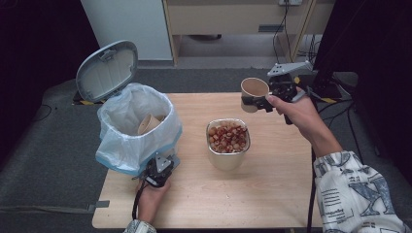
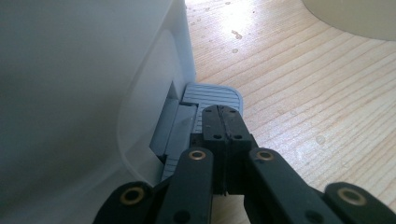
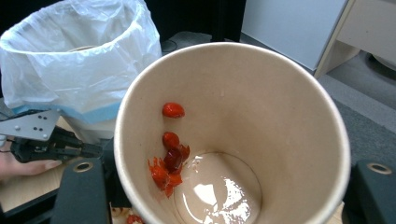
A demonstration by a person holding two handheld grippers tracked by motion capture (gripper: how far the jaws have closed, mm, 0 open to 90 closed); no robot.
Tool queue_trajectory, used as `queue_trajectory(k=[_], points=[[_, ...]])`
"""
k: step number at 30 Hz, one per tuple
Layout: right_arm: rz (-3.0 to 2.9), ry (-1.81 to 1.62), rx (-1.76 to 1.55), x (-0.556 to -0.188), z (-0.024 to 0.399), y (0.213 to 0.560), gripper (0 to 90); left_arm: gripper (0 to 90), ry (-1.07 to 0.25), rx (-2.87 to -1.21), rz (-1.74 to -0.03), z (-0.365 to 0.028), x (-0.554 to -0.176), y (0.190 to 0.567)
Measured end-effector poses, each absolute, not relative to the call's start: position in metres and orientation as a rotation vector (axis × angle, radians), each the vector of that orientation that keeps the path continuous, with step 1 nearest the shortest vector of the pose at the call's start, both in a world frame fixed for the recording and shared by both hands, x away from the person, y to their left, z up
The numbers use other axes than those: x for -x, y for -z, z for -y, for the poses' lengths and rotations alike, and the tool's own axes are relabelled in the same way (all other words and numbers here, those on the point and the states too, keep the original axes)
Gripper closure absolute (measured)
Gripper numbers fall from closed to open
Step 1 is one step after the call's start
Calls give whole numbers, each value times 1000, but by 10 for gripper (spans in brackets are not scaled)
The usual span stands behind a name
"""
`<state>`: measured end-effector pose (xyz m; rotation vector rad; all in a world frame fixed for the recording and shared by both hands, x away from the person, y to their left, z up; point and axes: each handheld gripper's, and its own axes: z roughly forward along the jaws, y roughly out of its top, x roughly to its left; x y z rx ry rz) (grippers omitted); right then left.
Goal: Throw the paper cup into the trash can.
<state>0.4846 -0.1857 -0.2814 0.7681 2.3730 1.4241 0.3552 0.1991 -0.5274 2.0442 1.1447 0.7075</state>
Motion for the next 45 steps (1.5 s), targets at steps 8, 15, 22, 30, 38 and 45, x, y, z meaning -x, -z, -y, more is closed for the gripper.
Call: queue_trajectory(k=[8,15,22,30,38,45], points=[[-2378,-1435,-775,-483,177,280,300,892,-710,-2047,-1141,-199,-355,527],[-2383,-1455,-771,-480,167,279,300,892,-710,-2048,-1141,-199,-355,527],[-2391,-1456,-764,-478,156,279,299,892,-709,-2048,-1141,-199,-355,527],[-2393,-1467,-768,-478,147,279,299,891,-709,-2049,-1140,-199,-355,527],[-2404,-1483,-751,-477,127,279,298,891,-709,-2048,-1141,-199,-355,527],[-2415,-1486,-736,-477,109,281,298,891,-708,-2048,-1142,-199,-355,527]])
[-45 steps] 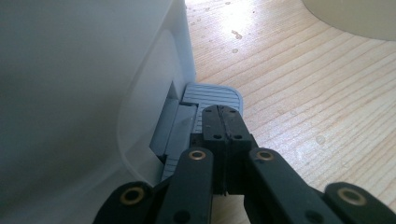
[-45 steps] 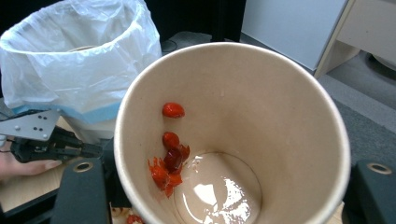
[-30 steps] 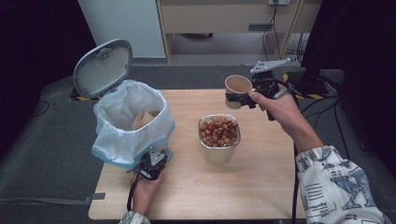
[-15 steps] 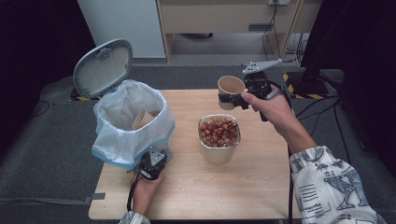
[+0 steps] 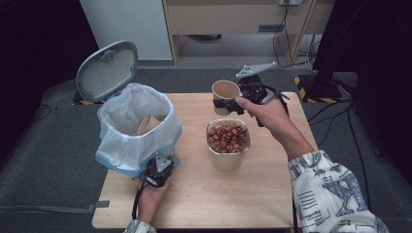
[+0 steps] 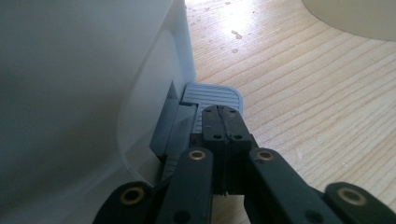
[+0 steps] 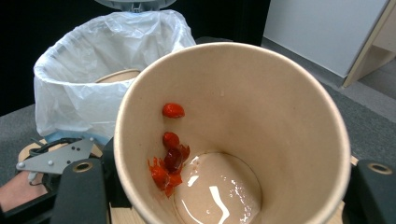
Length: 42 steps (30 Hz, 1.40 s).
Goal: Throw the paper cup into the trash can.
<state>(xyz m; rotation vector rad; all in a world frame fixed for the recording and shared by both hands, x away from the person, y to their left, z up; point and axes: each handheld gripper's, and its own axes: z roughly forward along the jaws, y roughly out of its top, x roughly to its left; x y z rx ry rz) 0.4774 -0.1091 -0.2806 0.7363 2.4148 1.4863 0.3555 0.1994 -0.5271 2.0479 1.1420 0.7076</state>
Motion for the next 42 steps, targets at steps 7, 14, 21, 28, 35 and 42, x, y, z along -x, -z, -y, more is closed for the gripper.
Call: queue_trajectory(k=[7,14,21,28,35,42], points=[[-2422,-1493,-713,-477,89,277,298,891,-714,-2052,-1139,-199,-355,527],[-2419,-1500,-703,-477,70,274,297,891,-716,-2054,-1140,-199,-355,527],[-2421,-1504,-693,-479,50,270,297,891,-721,-2053,-1138,-199,-355,527],[-2417,-1492,-683,-480,29,261,295,891,-726,-2054,-1136,-198,-355,527],[-2425,-1500,-660,-481,3,255,294,891,-717,-2051,-1140,-199,-355,527],[-2451,-1494,-641,-484,-26,260,289,891,-716,-2050,-1140,-199,-355,527]])
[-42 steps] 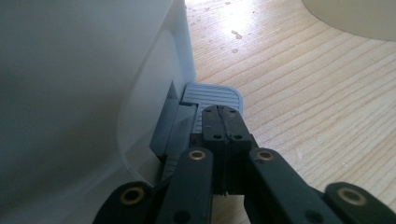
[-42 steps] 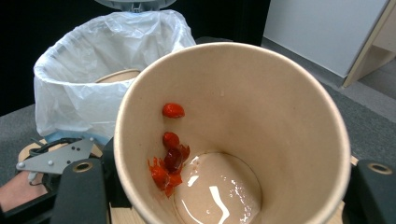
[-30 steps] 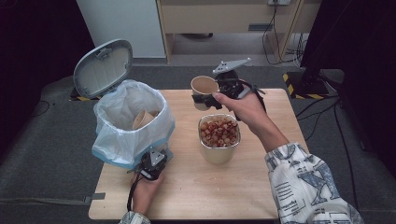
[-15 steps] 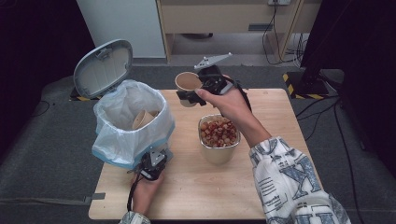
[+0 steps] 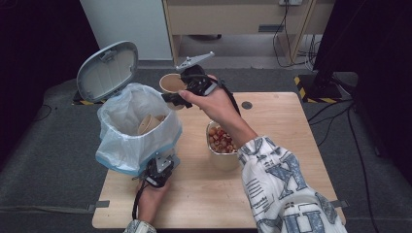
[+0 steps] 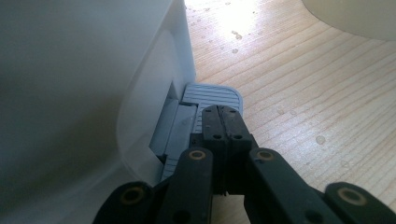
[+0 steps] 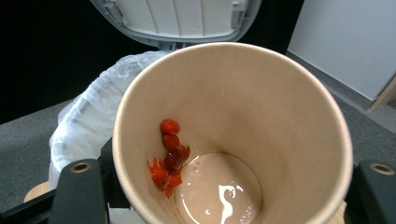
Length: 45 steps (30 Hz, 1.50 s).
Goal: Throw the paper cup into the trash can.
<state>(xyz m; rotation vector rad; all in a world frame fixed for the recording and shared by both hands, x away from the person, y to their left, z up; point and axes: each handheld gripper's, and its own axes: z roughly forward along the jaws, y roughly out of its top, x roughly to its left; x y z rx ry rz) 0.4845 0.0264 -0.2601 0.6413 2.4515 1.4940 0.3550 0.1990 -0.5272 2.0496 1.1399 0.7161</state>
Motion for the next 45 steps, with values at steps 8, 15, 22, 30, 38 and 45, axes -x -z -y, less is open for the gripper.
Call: queue_trajectory(k=[8,15,22,30,38,45], points=[[-2469,-1505,-632,-485,-47,265,287,891,-714,-2049,-1139,-199,-355,527],[-2480,-1509,-623,-486,-60,264,285,891,-714,-2048,-1140,-199,-355,527],[-2498,-1501,-618,-487,-70,270,281,891,-715,-2048,-1139,-199,-355,527],[-2519,-1516,-600,-487,-84,280,138,890,-712,-2045,-1138,-200,-355,527],[-2495,-1509,-585,-486,-77,278,139,891,-711,-2045,-1139,-200,-355,527],[-2475,-1516,-601,-485,-68,276,175,891,-709,-2043,-1139,-200,-355,527]])
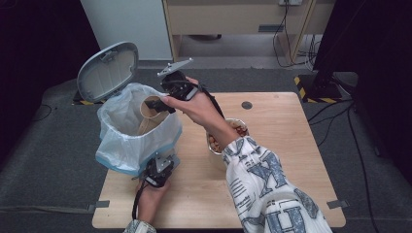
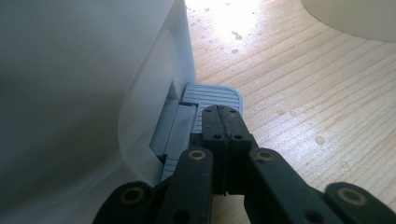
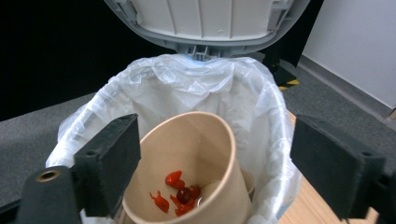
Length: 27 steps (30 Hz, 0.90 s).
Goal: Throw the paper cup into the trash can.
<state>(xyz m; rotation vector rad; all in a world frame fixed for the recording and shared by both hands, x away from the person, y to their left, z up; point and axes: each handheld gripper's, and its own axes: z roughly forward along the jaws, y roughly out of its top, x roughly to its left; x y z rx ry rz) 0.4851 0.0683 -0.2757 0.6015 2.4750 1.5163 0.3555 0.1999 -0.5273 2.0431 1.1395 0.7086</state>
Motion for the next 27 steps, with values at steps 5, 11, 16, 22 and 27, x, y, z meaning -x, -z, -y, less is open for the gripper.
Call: queue_trajectory(k=[5,11,16,22,27], points=[[-2447,-1516,-593,-483,-59,271,250,891,-709,-2043,-1140,-200,-355,527],[-2429,-1509,-601,-485,-43,270,270,891,-708,-2043,-1141,-200,-355,527],[-2420,-1512,-617,-487,-33,275,282,891,-707,-2044,-1141,-200,-356,527],[-2404,-1499,-628,-489,-22,280,314,891,-707,-2042,-1141,-200,-356,527],[-2405,-1490,-636,-492,-17,285,340,891,-707,-2042,-1140,-200,-356,527]])
